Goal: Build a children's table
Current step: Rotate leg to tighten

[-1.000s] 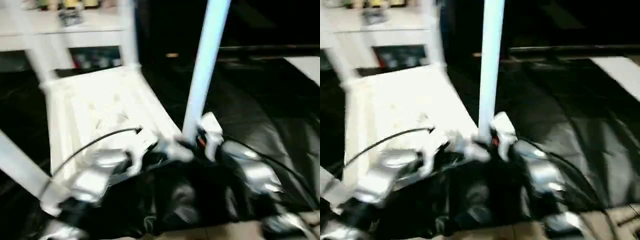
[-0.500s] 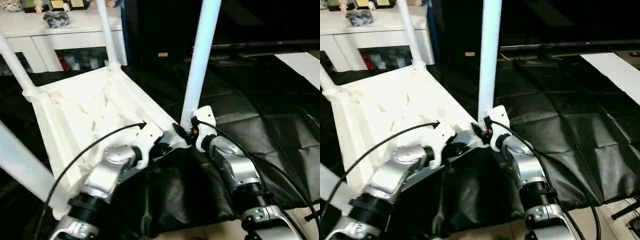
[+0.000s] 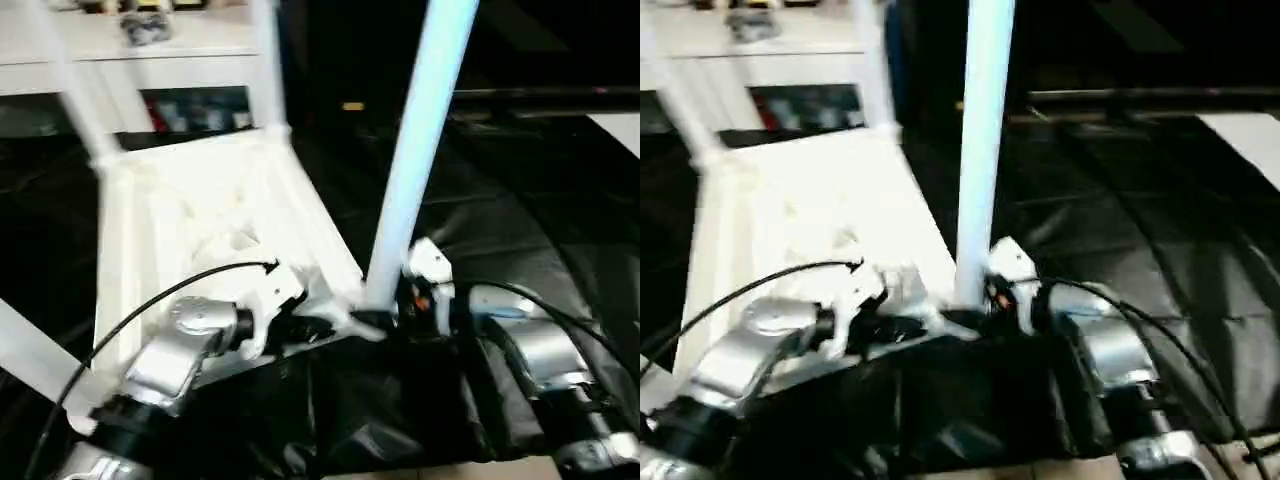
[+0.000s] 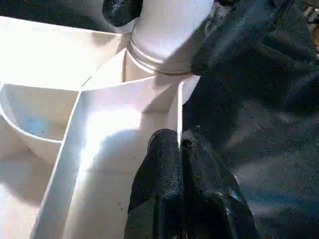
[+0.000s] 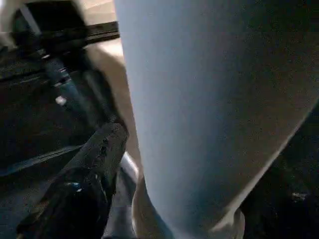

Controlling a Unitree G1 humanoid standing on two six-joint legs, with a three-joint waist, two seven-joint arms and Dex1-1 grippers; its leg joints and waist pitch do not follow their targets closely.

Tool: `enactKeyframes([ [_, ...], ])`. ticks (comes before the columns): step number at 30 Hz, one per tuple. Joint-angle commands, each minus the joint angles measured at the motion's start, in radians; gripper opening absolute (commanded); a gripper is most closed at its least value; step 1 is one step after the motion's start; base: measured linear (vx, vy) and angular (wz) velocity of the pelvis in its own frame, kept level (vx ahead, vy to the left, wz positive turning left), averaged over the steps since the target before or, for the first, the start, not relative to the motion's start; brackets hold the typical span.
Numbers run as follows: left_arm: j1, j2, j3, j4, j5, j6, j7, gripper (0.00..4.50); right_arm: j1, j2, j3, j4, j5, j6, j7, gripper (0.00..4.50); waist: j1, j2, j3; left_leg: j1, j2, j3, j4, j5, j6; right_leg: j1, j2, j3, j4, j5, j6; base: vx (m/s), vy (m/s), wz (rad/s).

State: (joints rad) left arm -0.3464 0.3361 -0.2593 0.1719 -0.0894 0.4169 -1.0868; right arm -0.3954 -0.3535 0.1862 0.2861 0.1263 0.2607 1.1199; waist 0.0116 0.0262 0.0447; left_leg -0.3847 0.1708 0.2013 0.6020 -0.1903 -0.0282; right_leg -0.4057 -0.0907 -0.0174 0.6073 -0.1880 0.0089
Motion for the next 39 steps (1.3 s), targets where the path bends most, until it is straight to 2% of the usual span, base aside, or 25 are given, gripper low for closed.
enactKeyframes([
  [1,-0.027,-0.019,-0.016,-0.055,-0.051,-0.031,-0.022,0.00,0.023,0.004,0.110,-0.021,0.023,0.029,0.099,3.11,0.000,-0.009,-0.052,0.027,0.056,-0.023,-0.081,-0.290,0.043,0.030,-0.039,0.026,-0.080,-0.248,-0.247,0.000,0.000,0.00],
  [4,-0.028,0.005,-0.009,-0.054,-0.056,-0.032,-0.051,0.00,0.028,-0.026,0.125,-0.043,0.034,0.043,0.150,3.01,0.004,-0.008,-0.051,0.029,0.057,-0.024,-0.083,-0.304,0.031,0.028,-0.039,0.029,-0.083,-0.278,-0.234,0.000,0.000,0.00],
  [6,-0.030,0.015,-0.007,-0.052,-0.060,-0.033,-0.060,0.00,0.031,-0.037,0.131,-0.055,0.038,0.051,0.169,2.73,0.008,-0.012,-0.052,0.025,0.056,-0.024,-0.083,-0.287,0.031,0.031,-0.040,0.029,-0.080,-0.270,-0.228,0.000,0.000,0.00],
  [8,-0.030,0.021,-0.005,-0.052,-0.061,-0.033,-0.066,0.00,0.035,-0.038,0.133,-0.060,0.037,0.055,0.175,2.67,0.012,-0.012,-0.053,0.025,0.056,-0.024,-0.083,-0.270,0.033,0.031,-0.040,0.029,-0.079,-0.258,-0.228,0.000,0.000,0.00],
  [12,-0.028,0.022,-0.005,-0.056,-0.062,-0.030,-0.068,0.00,0.040,-0.034,0.138,-0.064,0.037,0.059,0.176,2.27,0.016,-0.012,-0.055,0.023,0.055,-0.024,-0.081,-0.239,0.038,0.034,-0.041,0.028,-0.075,-0.223,-0.234,0.000,0.000,0.00],
  [15,-0.025,0.004,-0.006,-0.061,-0.062,-0.027,-0.044,0.00,0.043,-0.018,0.131,-0.056,0.038,0.053,0.147,2.17,0.017,-0.013,-0.055,0.022,0.055,-0.023,-0.080,-0.231,0.043,0.035,-0.042,0.028,-0.074,-0.218,-0.236,0.000,0.000,0.00],
  [19,-0.037,-0.054,-0.001,-0.050,-0.043,-0.023,0.051,0.00,0.037,0.045,0.093,-0.021,0.026,0.042,0.028,2.07,0.015,-0.014,-0.051,0.023,0.055,-0.024,-0.083,-0.270,0.029,0.031,-0.041,0.028,-0.081,-0.287,-0.221,0.000,0.000,0.00],
  [21,-0.041,-0.090,0.000,-0.044,-0.028,-0.018,0.105,0.00,0.034,0.086,0.079,0.003,0.008,0.045,-0.055,2.04,0.010,-0.017,-0.048,0.021,0.054,-0.026,-0.084,-0.295,0.011,0.029,-0.043,0.028,-0.087,-0.344,-0.205,0.000,0.000,0.00],
  [22,-0.043,-0.104,-0.001,-0.041,-0.020,-0.016,0.128,0.00,0.032,0.102,0.074,0.012,-0.001,0.049,-0.090,2.03,0.005,-0.019,-0.047,0.020,0.052,-0.029,-0.086,-0.310,-0.004,0.027,-0.043,0.027,-0.091,-0.396,-0.181,0.000,0.000,0.00],
  [24,-0.051,-0.147,-0.009,-0.029,-0.001,-0.010,0.184,0.00,0.025,0.155,0.064,0.046,-0.028,0.048,-0.196,2.01,-0.007,-0.019,-0.046,0.017,0.051,-0.033,-0.089,-0.331,-0.015,0.026,-0.042,0.025,-0.092,-0.424,-0.164,0.000,0.000,0.00],
  [27,-0.062,-0.201,-0.011,-0.010,0.019,0.004,0.263,0.00,0.013,0.226,0.048,0.087,-0.057,0.055,-0.330,1.97,-0.024,-0.018,-0.047,0.017,0.047,-0.037,-0.088,-0.363,-0.023,0.024,-0.042,0.023,-0.098,-0.463,-0.149,0.000,0.000,0.00],
  [29,-0.062,-0.201,-0.011,-0.010,0.019,0.004,0.263,0.00,0.013,0.226,0.048,0.087,-0.057,0.055,-0.330,1.97,-0.033,-0.020,-0.048,0.018,0.046,-0.038,-0.087,-0.385,-0.019,0.021,-0.042,0.023,-0.104,-0.496,-0.133,0.000,0.000,0.00],
  [34,-0.062,-0.201,-0.011,-0.010,0.019,0.004,0.263,0.00,0.013,0.226,0.048,0.087,-0.057,0.055,-0.330,1.97,-0.033,-0.018,-0.047,0.018,0.048,-0.036,-0.087,-0.388,-0.005,0.017,-0.040,0.024,-0.104,-0.464,-0.141,0.000,0.000,0.00],
  [36,-0.075,-0.237,-0.012,0.013,0.039,0.002,0.329,0.00,-0.006,0.277,0.032,0.134,-0.084,0.059,-0.441,1.97,-0.037,-0.017,-0.045,0.016,0.047,-0.036,-0.089,-0.393,-0.011,0.014,-0.039,0.024,-0.104,-0.465,-0.145,0.000,0.000,0.00],
  [37,-0.083,-0.243,-0.021,0.023,0.051,-0.021,0.330,0.00,-0.029,0.323,0.009,0.160,-0.069,0.050,-0.473,2.31,-0.039,-0.017,-0.045,0.016,0.046,-0.037,-0.089,-0.398,-0.016,0.015,-0.039,0.022,-0.104,-0.474,-0.144,0.000,0.000,0.00],
  [38,-0.086,-0.243,-0.024,0.025,0.054,-0.030,0.327,0.00,-0.038,0.339,-0.001,0.168,-0.060,0.047,-0.479,2.52,-0.048,-0.011,-0.044,0.011,0.043,-0.041,-0.091,-0.414,-0.026,0.018,-0.041,0.020,-0.106,-0.504,-0.135,0.000,0.000,0.00],
  [39,-0.088,-0.236,-0.027,0.024,0.057,-0.047,0.312,0.00,-0.052,0.366,-0.025,0.175,-0.030,0.047,-0.473,2.52,-0.049,-0.011,-0.048,0.014,0.044,-0.044,-0.092,-0.422,-0.027,0.018,-0.043,0.019,-0.107,-0.510,-0.128,0.000,0.000,0.00],
])
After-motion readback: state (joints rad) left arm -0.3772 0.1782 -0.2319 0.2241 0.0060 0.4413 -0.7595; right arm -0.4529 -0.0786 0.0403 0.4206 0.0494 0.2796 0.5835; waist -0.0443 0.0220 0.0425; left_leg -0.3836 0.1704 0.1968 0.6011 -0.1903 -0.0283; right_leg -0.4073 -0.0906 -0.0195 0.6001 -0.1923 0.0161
